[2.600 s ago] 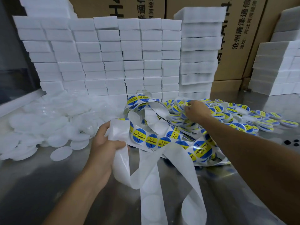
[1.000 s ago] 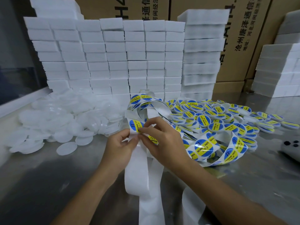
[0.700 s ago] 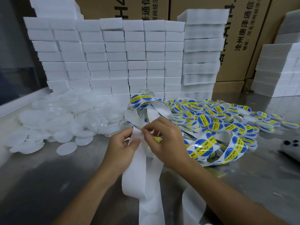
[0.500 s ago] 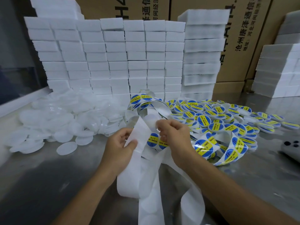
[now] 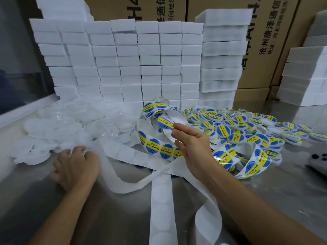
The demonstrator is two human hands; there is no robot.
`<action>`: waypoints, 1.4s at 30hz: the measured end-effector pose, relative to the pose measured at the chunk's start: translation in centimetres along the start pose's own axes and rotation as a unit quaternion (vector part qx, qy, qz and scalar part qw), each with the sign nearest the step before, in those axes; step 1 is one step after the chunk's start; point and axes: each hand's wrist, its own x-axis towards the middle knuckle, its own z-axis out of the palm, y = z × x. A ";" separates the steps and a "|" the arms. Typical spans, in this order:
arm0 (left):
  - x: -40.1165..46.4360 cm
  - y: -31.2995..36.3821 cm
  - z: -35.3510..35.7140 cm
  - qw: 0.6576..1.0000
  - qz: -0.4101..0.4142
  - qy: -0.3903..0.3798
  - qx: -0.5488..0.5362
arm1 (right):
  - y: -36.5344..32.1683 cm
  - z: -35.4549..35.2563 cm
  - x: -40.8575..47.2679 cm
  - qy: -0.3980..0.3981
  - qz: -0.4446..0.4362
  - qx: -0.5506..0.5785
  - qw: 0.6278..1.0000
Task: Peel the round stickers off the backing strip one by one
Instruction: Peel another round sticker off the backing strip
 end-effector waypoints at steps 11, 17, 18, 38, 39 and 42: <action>0.9 -1.3 -0.5 0.983 0.026 -0.031 0.177 | 0.5 -0.3 0.5 0.015 -0.070 -0.076 0.995; 0.8 -1.0 -0.4 0.989 0.032 0.007 0.141 | 0.6 -0.3 0.5 0.030 -0.092 -0.090 0.991; 0.8 -0.9 -0.4 0.988 0.039 0.007 0.147 | 0.6 -0.4 0.5 0.034 -0.093 -0.086 0.991; -6.0 6.9 -0.1 0.817 0.030 -0.232 -0.528 | 0.4 0.3 -0.2 -0.054 -0.121 -0.063 0.989; -5.9 6.9 -0.3 0.770 -0.005 -0.310 -0.558 | 0.5 0.3 -0.2 -0.058 -0.123 -0.066 0.989; -5.7 6.6 -0.6 0.705 -0.009 -0.437 -0.559 | 0.8 0.3 -0.3 -0.068 -0.142 -0.093 0.983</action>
